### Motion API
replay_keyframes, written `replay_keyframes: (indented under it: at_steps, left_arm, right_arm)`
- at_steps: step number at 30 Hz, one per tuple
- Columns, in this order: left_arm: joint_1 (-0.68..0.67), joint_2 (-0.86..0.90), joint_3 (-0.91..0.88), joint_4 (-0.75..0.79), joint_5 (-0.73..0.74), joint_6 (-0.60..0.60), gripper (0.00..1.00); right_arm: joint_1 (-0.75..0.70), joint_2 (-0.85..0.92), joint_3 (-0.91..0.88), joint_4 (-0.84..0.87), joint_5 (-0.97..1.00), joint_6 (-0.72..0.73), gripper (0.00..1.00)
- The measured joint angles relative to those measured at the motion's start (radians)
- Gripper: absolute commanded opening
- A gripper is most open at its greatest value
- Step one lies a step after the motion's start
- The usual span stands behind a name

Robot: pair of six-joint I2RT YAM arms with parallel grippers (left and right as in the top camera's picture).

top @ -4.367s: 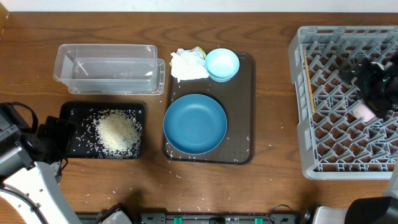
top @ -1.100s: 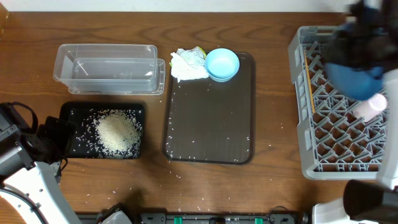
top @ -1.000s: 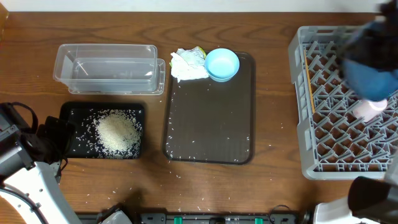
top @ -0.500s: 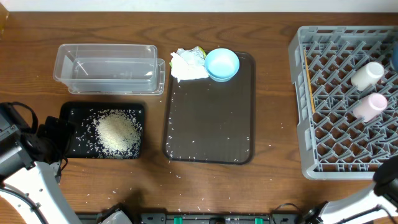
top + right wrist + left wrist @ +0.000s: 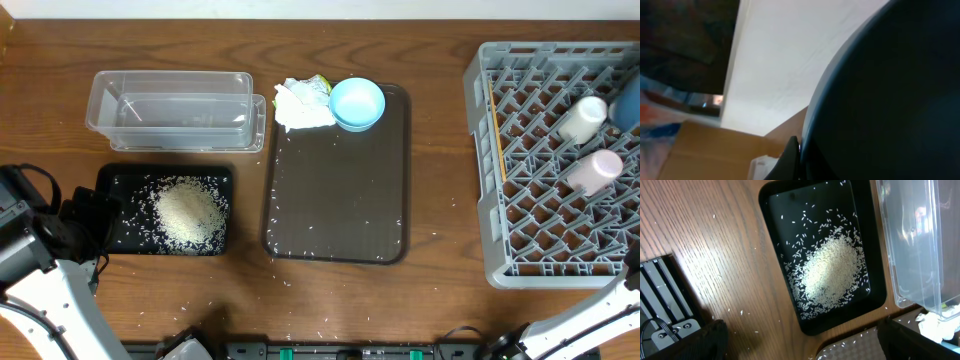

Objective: Sort waste into correct bins and load items into the dishwasher rack
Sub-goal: 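Lower the teal plate upright into the rack's right side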

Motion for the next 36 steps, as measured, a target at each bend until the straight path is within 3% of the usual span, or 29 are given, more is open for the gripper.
replay_keyframes:
  at_steps: [9, 14, 32, 33, 34, 36]
  left_arm:
    - [0.000, 0.001, 0.000, 0.000, 0.000, 0.000, 0.98]
    - [0.000, 0.001, 0.000, 0.000, 0.000, 0.000, 0.98]
    - [0.000, 0.001, 0.000, 0.000, 0.000, 0.000, 0.98]
    - [0.000, 0.001, 0.000, 0.000, 0.000, 0.000, 0.98]
    - [0.000, 0.001, 0.000, 0.000, 0.000, 0.000, 0.98]
    - [0.000, 0.001, 0.000, 0.000, 0.000, 0.000, 0.98]
  right_arm:
    - [-0.060, 0.001, 0.000, -0.015, -0.043, 0.042, 0.08]
    - [-0.109, 0.001, 0.000, -0.039, -0.071, 0.055, 0.20]
    - [-0.217, -0.046, 0.000, -0.233, 0.020, -0.022, 0.26]
    - [-0.215, -0.067, -0.001, -0.244, 0.043, -0.030, 0.32]
    - [-0.210, -0.095, -0.001, -0.257, 0.073, -0.040, 0.46]
    - [-0.194, -0.152, -0.001, -0.282, 0.139, -0.060, 0.90]
